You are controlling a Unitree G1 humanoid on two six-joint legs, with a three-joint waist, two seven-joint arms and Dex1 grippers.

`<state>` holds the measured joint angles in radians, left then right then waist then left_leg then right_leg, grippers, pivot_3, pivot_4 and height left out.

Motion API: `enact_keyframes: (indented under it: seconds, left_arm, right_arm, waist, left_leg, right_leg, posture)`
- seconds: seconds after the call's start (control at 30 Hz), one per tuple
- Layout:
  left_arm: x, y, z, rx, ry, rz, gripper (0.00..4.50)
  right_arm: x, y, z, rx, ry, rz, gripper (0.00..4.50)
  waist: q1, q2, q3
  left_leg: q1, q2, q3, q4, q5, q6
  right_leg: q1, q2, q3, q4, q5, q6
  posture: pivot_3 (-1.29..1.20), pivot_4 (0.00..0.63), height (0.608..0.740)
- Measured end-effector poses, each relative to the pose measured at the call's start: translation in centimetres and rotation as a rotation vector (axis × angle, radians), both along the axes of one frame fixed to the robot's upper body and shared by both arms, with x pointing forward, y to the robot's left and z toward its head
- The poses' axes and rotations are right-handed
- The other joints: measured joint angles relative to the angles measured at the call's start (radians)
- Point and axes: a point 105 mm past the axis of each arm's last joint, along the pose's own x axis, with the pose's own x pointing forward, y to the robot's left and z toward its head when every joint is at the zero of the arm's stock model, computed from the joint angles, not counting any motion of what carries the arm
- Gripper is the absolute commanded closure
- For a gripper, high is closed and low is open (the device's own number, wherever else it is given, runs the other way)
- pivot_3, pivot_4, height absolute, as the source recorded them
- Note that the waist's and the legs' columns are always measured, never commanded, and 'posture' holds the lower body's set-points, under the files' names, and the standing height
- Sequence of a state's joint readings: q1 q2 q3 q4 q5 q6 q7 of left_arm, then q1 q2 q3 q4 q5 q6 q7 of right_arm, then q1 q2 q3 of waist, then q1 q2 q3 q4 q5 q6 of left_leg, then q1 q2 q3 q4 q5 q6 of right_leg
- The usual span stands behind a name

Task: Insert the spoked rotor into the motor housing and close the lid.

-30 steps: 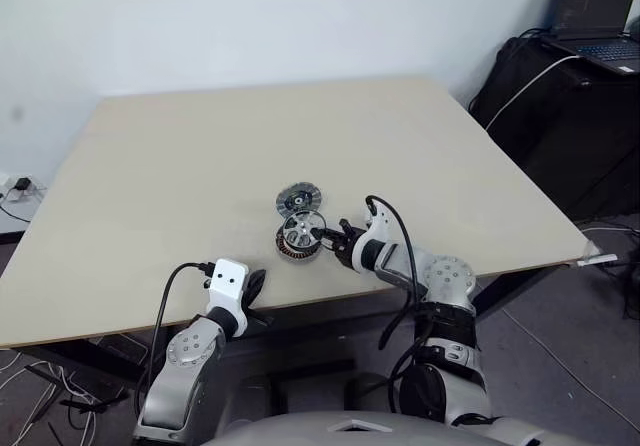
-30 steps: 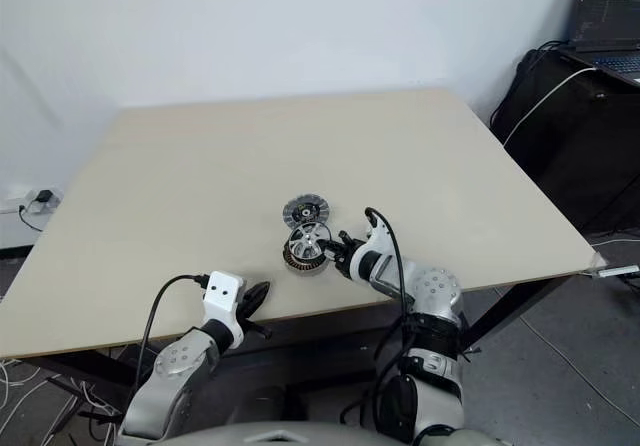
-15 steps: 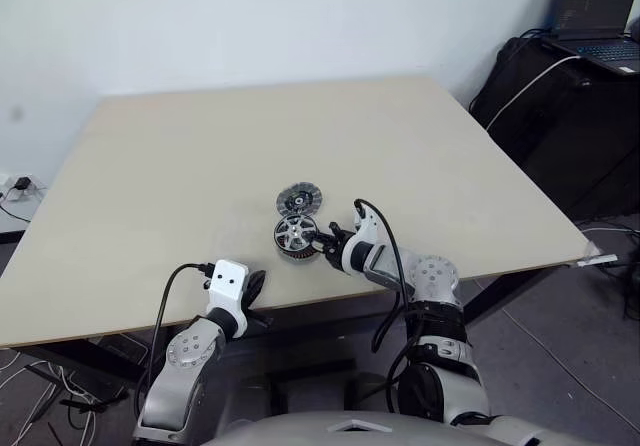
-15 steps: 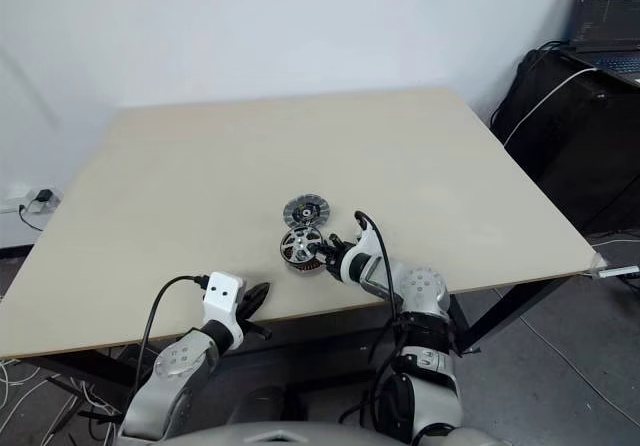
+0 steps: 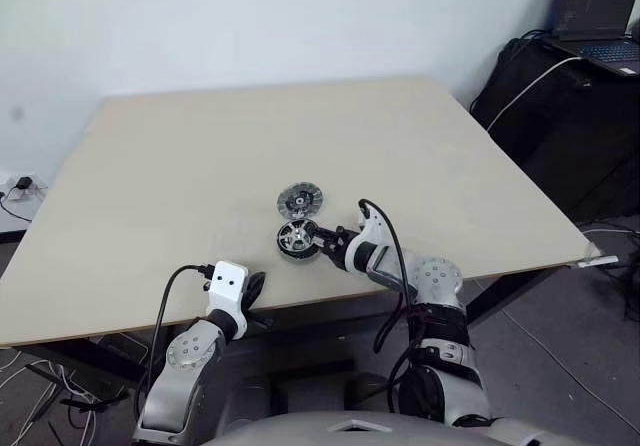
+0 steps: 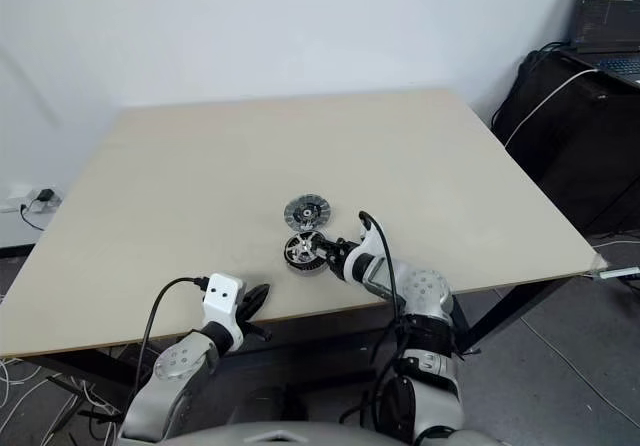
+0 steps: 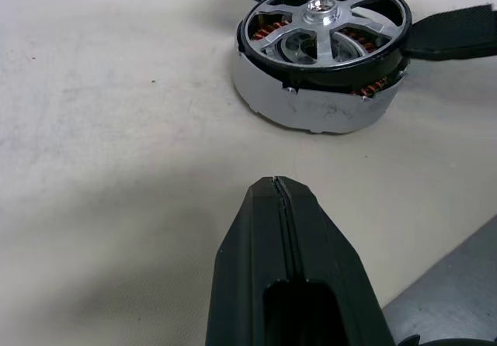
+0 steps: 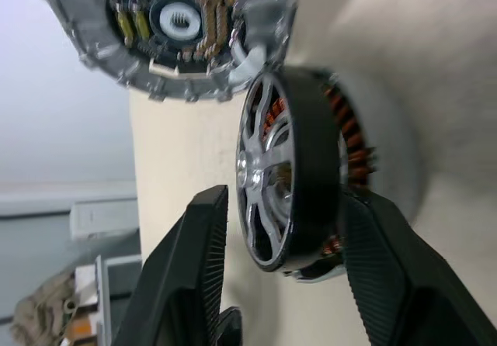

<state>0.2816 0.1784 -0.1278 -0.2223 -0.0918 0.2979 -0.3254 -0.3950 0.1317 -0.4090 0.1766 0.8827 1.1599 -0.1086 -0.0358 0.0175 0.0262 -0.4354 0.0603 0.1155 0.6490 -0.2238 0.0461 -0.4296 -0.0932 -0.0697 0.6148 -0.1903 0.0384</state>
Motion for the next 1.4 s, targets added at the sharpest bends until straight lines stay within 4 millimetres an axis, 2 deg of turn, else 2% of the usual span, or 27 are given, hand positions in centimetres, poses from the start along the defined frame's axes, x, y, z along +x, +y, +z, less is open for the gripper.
enact_keyframes:
  seconds: [0.2,0.27,0.33,0.37,0.47,0.6,0.8,0.97,1.17,1.4]
  left_arm:
    - [0.0,0.0,0.0,0.000,-0.001,-0.001,4.50]
    - [0.2,-0.1,0.2,-0.002,-0.008,-0.005,4.50]
    - [0.3,-0.1,0.3,-0.003,-0.013,-0.007,4.50]
    - [0.4,-0.2,0.4,-0.006,-0.016,-0.009,4.50]
    - [0.5,-0.3,0.6,-0.011,-0.024,-0.015,4.50]
    - [0.6,-0.3,0.6,-0.011,-0.026,-0.020,4.50]
    - [0.5,-0.3,0.5,-0.010,-0.022,-0.017,4.50]
    - [0.4,-0.1,0.4,-0.008,-0.018,-0.008,4.50]
    - [-0.2,0.1,0.0,-0.005,0.001,0.005,4.50]
    - [-0.1,0.0,0.0,-0.006,-0.001,0.007,4.50]
  right_arm:
    - [1.1,-3.9,1.2,-0.250,-0.138,-0.073,2.20]
    - [1.1,-4.4,1.3,-0.424,-0.232,-0.021,2.59]
    - [1.1,-4.0,1.4,-0.584,-0.342,0.071,3.14]
    - [1.1,-3.2,1.7,-0.678,-0.431,0.142,3.46]
    - [0.6,-0.5,1.7,-0.781,-0.594,0.285,4.43]
    - [0.3,2.8,0.9,-0.808,-0.687,0.401,4.47]
    - [1.6,4.5,1.0,-0.830,-0.745,0.440,4.47]
    - [1.9,5.3,0.4,-0.825,-0.739,0.460,4.47]
    - [1.4,5.3,-1.3,-0.817,-0.683,0.517,4.47]
    - [1.5,4.9,-1.3,-0.814,-0.679,0.515,4.47]
  waist:
    - [-0.002,0.000,0.000]
    - [-0.003,0.000,0.000]
    - [-0.005,0.000,0.000]
    - [-0.006,0.000,0.000]
    - [-0.006,-0.001,-0.001]
    - [-0.002,-0.002,-0.001]
    - [0.001,-0.006,-0.003]
    - [-0.001,-0.006,-0.003]
    - [0.000,-0.006,-0.004]
    - [0.000,-0.008,-0.005]
  left_leg:
    - [0.000,0.000,0.000,0.000,0.000,0.000]
    - [0.001,0.000,0.000,0.000,0.000,0.000]
    - [0.001,0.000,0.000,0.000,0.000,0.000]
    - [0.001,0.000,0.000,0.000,0.000,0.000]
    - [0.002,0.000,0.000,0.000,0.000,0.000]
    - [0.002,0.000,0.000,0.001,0.000,0.000]
    - [0.002,0.000,0.000,0.002,0.000,0.000]
    - [0.002,0.000,0.001,0.002,0.000,0.000]
    - [0.003,0.000,0.001,0.002,0.000,0.000]
    - [0.004,0.000,0.002,0.004,0.001,-0.001]
  right_leg:
    - [0.000,0.001,0.000,-0.001,0.000,0.000]
    - [0.000,0.001,0.000,0.000,0.000,0.000]
    - [0.001,0.001,0.000,0.000,0.000,0.000]
    - [0.001,0.001,0.001,0.000,0.000,0.000]
    - [0.002,0.002,0.000,0.000,0.000,0.000]
    - [0.002,0.002,0.001,0.000,0.000,0.000]
    - [0.002,0.001,0.000,0.000,0.001,0.001]
    - [0.002,0.002,0.001,0.001,0.001,0.001]
    - [0.002,0.001,0.001,0.003,0.001,0.001]
    - [0.000,0.000,0.002,0.010,0.000,-0.001]
  posture:
    - [0.00,0.000,0.740]
    - [0.00,0.000,0.740]
    - [0.00,0.000,0.740]
    - [0.00,0.000,0.740]
    - [0.00,0.000,0.740]
    - [0.00,0.000,0.740]
    - [0.00,0.000,0.740]
    - [0.00,0.000,0.740]
    - [0.00,0.000,0.740]
    - [0.00,0.000,0.740]
